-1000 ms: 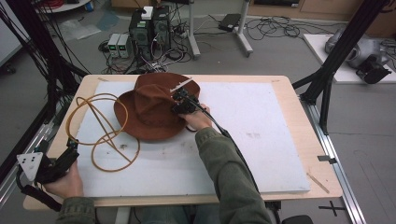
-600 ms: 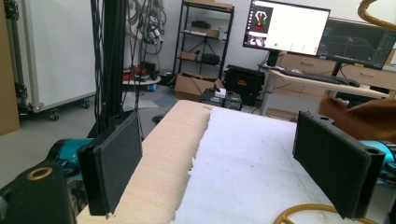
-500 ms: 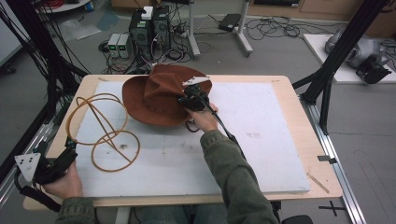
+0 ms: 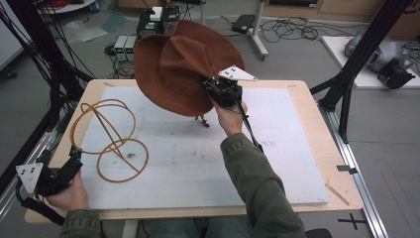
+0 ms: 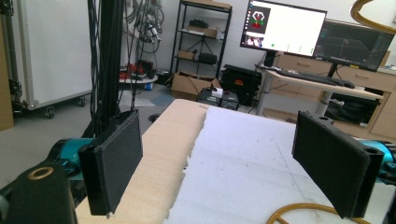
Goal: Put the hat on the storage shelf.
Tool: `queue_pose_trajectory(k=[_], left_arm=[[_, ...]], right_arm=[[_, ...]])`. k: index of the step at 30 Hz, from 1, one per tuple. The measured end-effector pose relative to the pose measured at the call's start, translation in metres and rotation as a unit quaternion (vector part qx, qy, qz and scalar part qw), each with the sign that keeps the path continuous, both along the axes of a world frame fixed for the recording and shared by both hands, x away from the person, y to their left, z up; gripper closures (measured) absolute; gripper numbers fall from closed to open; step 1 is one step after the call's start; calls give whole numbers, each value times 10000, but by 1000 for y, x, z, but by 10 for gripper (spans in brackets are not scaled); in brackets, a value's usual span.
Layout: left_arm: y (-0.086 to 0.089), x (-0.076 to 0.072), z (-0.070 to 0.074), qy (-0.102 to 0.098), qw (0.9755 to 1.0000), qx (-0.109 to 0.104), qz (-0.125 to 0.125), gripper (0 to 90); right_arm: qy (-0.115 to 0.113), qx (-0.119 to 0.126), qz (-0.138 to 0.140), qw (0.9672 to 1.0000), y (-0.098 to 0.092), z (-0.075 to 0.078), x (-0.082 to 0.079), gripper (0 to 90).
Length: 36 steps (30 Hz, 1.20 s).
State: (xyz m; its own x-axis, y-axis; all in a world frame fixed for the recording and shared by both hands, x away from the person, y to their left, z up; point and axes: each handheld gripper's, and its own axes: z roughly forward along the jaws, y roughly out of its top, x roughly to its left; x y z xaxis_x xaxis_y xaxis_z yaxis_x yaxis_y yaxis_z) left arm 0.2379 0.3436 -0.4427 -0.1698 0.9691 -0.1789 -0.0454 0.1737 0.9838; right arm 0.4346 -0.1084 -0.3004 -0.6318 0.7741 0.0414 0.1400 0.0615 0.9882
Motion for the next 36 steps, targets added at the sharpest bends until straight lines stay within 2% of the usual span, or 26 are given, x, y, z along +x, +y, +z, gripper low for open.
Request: queue_pose_trajectory(k=[5, 7, 8, 10, 11, 17, 23, 26, 33, 36], left_arm=[[0, 0, 0, 7, 10000, -23, 10, 164], [0, 0, -1, 1, 10000, -15, 9, 165], [0, 0, -1, 6, 10000, -22, 10, 164], [0, 0, 0, -12, 10000, -20, 1, 165], [0, 0, 0, 5, 10000, -6, -5, 165], [0, 0, 0, -21, 10000, -25, 3, 165], [1, -1, 0, -26, 10000, -20, 4, 164], [1, -1, 0, -31, 10000, -21, 8, 165], [1, -2, 0, -53, 10000, -41, 17, 165], [1, -2, 1, -72, 10000, -50, 26, 164]], right_arm=[[-402, 387, 57, 9984, -16, 24, -12, 889], [-464, 470, 77, 9978, -18, 29, -15, 889], [-596, 588, 126, 9964, -21, 38, -19, 889], [-629, 615, 134, 9960, -22, 42, -21, 889], [-690, 689, 193, 9950, -24, 50, -24, 889], [-899, 834, 408, 9916, -20, 73, -37, 889], [-965, 912, 698, 9887, -6, 89, -50, 889], [-976, 856, 863, 9878, 5, 94, -55, 889], [-805, 740, 1314, 9853, 38, 101, -67, 888], [-821, 706, 1426, 9838, 46, 102, -69, 888]])
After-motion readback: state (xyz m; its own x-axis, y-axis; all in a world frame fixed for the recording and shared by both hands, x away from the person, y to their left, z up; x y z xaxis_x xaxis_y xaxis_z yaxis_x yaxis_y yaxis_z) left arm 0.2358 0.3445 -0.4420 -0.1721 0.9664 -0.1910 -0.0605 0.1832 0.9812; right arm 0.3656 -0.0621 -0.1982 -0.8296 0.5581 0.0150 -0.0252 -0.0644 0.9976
